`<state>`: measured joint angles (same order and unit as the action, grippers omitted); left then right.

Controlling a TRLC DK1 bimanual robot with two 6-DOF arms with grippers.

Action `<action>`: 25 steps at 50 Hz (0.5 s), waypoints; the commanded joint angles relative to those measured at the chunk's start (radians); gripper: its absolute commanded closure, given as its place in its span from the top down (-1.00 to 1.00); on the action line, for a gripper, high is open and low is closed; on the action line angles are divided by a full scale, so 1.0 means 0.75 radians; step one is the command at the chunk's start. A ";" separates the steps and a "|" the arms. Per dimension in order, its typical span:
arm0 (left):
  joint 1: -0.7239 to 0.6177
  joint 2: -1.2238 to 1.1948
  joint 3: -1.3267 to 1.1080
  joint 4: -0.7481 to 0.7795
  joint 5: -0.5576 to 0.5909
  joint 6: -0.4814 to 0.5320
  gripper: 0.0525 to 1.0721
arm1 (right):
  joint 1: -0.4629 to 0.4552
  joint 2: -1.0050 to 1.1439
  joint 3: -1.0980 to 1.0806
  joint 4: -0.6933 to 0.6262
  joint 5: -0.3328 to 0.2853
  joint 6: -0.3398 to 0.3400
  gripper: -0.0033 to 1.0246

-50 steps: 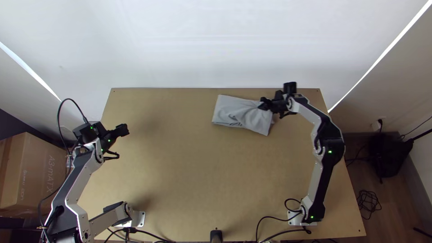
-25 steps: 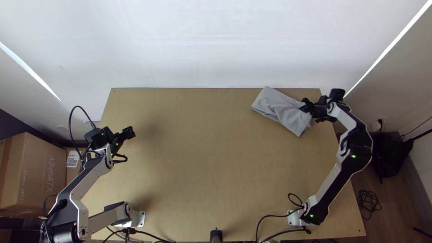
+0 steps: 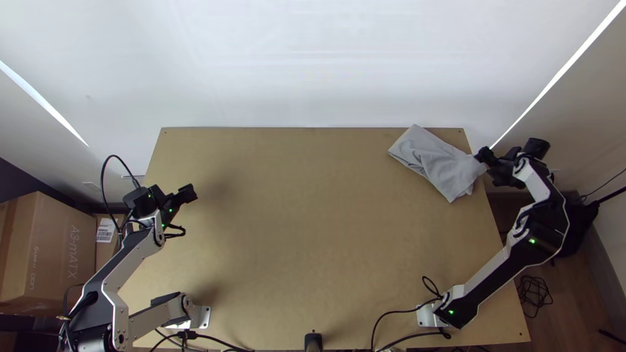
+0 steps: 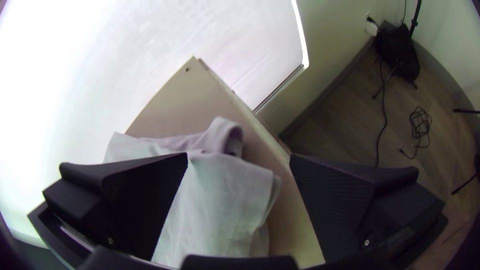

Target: Fold the t-shirt

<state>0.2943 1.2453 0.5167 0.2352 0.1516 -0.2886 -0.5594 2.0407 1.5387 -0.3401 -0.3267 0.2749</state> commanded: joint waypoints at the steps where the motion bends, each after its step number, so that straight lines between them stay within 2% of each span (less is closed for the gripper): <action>1: -0.004 -0.057 -0.065 0.024 -0.008 -0.020 0.92 | -0.039 -0.080 -0.059 0.018 0.039 -0.068 0.93; 5: 0.000 -0.100 -0.096 0.026 -0.008 -0.018 0.92 | -0.062 -0.113 -0.100 0.020 0.088 -0.109 0.93; 7: 0.000 -0.118 -0.108 0.026 -0.008 -0.016 0.92 | -0.068 -0.136 -0.129 0.032 0.143 -0.141 0.93; 9: 0.000 -0.137 -0.118 0.026 -0.008 -0.016 0.92 | -0.072 -0.183 -0.176 0.067 0.188 -0.170 0.93; 13: 0.004 -0.192 -0.135 0.026 -0.008 -0.002 0.92 | -0.074 -0.352 -0.313 0.169 0.225 -0.236 0.93; 16: 0.013 -0.268 -0.143 0.026 -0.010 0.000 0.92 | -0.072 -0.535 -0.438 0.263 0.231 -0.281 0.93; 20: 0.031 -0.382 -0.149 0.026 -0.008 0.013 0.92 | -0.062 -0.772 -0.593 0.410 0.229 -0.281 0.93; 25: 0.043 -0.552 -0.167 0.024 -0.010 0.017 0.92 | -0.046 -1.029 -0.765 0.490 0.231 -0.315 0.93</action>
<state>0.3149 0.9401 0.4187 0.2348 0.1516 -0.2871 -0.6079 1.4639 1.0714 -0.0242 -0.1593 0.0792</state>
